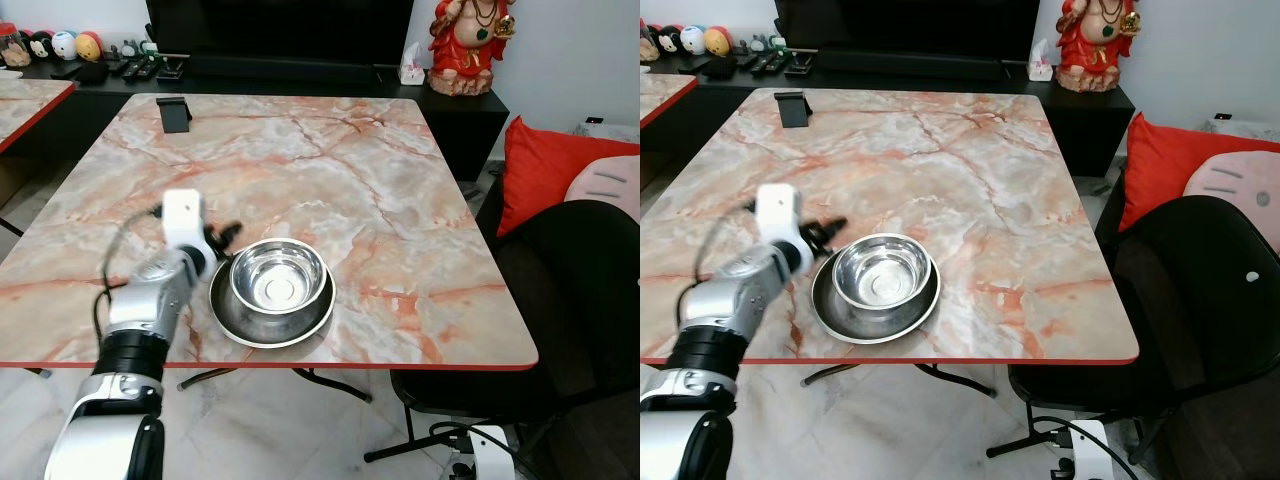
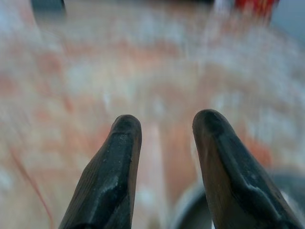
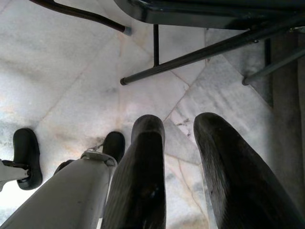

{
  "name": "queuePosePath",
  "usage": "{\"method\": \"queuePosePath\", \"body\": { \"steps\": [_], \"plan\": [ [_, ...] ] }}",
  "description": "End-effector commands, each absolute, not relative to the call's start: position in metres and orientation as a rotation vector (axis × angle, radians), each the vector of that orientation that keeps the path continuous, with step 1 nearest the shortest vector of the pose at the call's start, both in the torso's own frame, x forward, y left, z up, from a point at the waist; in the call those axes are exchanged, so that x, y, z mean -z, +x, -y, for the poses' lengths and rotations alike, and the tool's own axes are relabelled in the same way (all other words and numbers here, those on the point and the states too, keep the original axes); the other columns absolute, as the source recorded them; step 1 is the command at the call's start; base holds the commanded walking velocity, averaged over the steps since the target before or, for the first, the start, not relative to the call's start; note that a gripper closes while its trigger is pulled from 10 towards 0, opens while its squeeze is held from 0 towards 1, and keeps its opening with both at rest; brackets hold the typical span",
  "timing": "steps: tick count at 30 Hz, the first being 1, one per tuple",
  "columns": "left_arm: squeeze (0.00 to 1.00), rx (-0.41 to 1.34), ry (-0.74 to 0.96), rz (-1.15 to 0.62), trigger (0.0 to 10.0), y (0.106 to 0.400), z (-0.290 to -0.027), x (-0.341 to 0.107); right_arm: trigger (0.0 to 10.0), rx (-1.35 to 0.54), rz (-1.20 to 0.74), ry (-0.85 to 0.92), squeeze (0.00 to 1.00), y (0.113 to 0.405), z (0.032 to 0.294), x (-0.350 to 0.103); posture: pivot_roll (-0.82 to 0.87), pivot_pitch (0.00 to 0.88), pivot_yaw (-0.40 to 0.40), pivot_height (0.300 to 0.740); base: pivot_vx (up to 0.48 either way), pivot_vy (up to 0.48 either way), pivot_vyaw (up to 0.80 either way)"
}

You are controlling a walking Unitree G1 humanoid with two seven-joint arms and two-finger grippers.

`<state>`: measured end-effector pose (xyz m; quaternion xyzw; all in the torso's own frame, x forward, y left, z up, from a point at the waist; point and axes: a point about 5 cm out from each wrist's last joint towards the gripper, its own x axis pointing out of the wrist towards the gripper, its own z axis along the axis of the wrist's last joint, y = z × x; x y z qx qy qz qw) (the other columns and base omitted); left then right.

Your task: Setting the table

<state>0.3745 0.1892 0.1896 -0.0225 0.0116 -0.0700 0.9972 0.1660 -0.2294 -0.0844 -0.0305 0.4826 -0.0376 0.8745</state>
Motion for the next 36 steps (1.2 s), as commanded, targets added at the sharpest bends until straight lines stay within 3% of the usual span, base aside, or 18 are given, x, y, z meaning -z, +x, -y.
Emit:
{"method": "queuePosePath", "body": {
  "steps": [1,3,10,17,36],
  "plan": [
    [0.00,0.162,-0.037,0.050,10.0,0.371,-0.185,-0.196,10.0,0.087,-1.013,-0.063,0.00,0.165,0.231,0.084,0.08,0.000,-0.057,0.740,0.000,0.000,0.00],
    [0.00,0.130,0.052,0.169,10.0,0.364,-0.182,-0.205,10.0,0.087,-1.013,-0.063,0.00,0.165,0.232,0.084,0.09,0.000,-0.055,0.740,0.000,0.000,0.00],
    [0.00,0.144,0.150,0.282,10.0,0.339,-0.152,-0.184,10.0,0.103,-1.007,-0.058,0.00,0.164,0.232,0.085,0.07,0.000,-0.052,0.740,0.000,0.000,0.00],
    [0.00,0.121,0.162,0.262,10.0,0.332,-0.143,-0.165,10.0,0.109,-1.009,-0.054,0.00,0.162,0.231,0.085,0.06,0.000,-0.041,0.740,0.000,0.000,0.00],
    [0.00,0.148,0.211,0.294,10.0,0.335,-0.142,-0.169,10.0,0.142,-0.997,-0.030,0.00,0.162,0.226,0.087,0.03,0.000,0.010,0.740,0.000,0.000,0.00]
  ]
}}
